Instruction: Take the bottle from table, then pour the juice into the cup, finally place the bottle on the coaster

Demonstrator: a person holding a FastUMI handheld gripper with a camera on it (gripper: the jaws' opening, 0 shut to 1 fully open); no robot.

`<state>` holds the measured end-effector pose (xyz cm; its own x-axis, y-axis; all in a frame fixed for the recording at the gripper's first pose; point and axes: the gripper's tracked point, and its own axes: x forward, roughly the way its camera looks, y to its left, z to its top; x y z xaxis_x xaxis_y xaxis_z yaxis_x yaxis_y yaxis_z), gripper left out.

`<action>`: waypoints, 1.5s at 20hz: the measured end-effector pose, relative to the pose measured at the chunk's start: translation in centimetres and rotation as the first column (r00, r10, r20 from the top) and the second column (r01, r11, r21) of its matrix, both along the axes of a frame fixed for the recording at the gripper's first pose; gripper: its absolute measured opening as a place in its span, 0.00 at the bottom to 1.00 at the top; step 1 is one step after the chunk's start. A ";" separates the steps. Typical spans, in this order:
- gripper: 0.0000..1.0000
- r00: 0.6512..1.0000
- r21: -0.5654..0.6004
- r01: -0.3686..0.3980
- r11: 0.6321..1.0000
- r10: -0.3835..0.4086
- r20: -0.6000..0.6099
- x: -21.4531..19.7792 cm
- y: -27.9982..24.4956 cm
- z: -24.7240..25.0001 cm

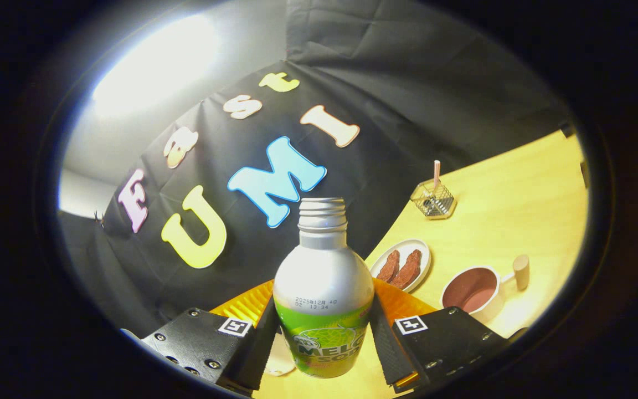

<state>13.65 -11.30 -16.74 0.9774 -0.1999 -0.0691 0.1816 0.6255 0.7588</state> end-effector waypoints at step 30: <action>0.79 0.988 -0.648 -0.079 0.758 -0.024 -0.150 3.8 2.3 -3.8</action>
<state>17.41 -9.02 -20.51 0.9730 -0.2204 -0.0684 0.2279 0.9643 0.1347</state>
